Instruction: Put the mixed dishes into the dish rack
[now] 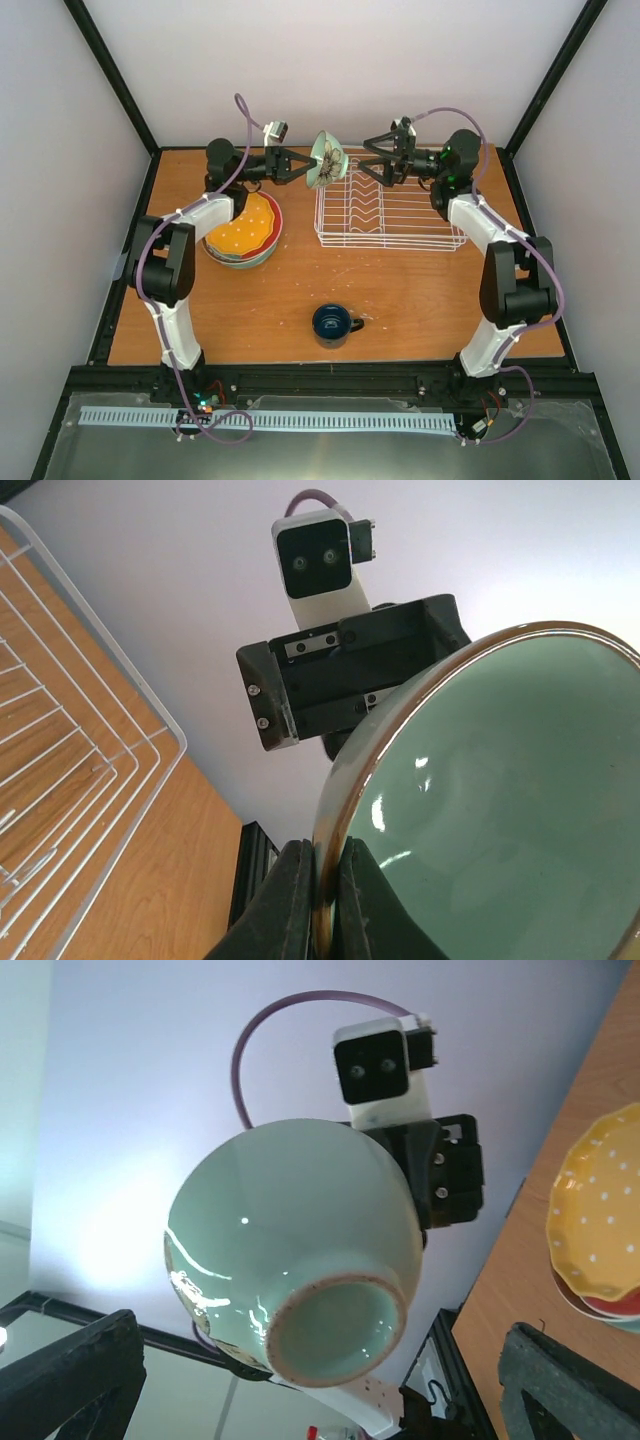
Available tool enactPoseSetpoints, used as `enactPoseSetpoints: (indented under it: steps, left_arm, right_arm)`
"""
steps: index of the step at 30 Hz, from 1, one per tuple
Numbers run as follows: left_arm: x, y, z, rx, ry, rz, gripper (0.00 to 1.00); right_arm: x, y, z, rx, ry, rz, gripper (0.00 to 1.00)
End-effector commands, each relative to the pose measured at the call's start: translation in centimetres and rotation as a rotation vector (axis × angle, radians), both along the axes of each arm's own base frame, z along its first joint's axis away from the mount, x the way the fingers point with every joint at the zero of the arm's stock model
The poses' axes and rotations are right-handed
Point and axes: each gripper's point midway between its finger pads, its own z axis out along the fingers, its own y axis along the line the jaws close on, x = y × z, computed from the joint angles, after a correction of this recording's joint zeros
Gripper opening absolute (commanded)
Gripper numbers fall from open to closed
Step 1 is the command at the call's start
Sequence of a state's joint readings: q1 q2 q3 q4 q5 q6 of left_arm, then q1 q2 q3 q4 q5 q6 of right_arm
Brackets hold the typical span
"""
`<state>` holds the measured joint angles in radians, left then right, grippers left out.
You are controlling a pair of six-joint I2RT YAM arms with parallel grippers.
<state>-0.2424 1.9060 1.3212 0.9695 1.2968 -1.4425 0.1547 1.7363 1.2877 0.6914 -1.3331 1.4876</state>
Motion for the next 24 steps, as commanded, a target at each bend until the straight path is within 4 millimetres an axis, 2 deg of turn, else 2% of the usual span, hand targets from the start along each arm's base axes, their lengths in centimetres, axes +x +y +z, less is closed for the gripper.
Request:
enactPoseSetpoints:
  steps: [1,4,7,24]
  left_arm:
    - [-0.5,-0.4,3.3,-0.059,-0.115,-0.015,0.01]
    - [-0.3,-0.6,3.4,-0.066,-0.118,-0.016,0.01]
    - [-0.2,-0.7,3.6,-0.074,-0.119,-0.016,0.01]
    - [0.4,-1.8,2.8,-0.083,-0.092,-0.022,0.01]
  right_arm:
    - [-0.9,-0.1,1.4,0.102,-0.039,0.038,0.95]
    - [-1.3,-0.1,1.8,0.195,0.017,0.084,1.00]
    - [-1.3,0.3,1.1,0.163,0.013,0.106,1.00]
    - [-2.6,2.8,1.0,0.153,0.024,0.178,0.98]
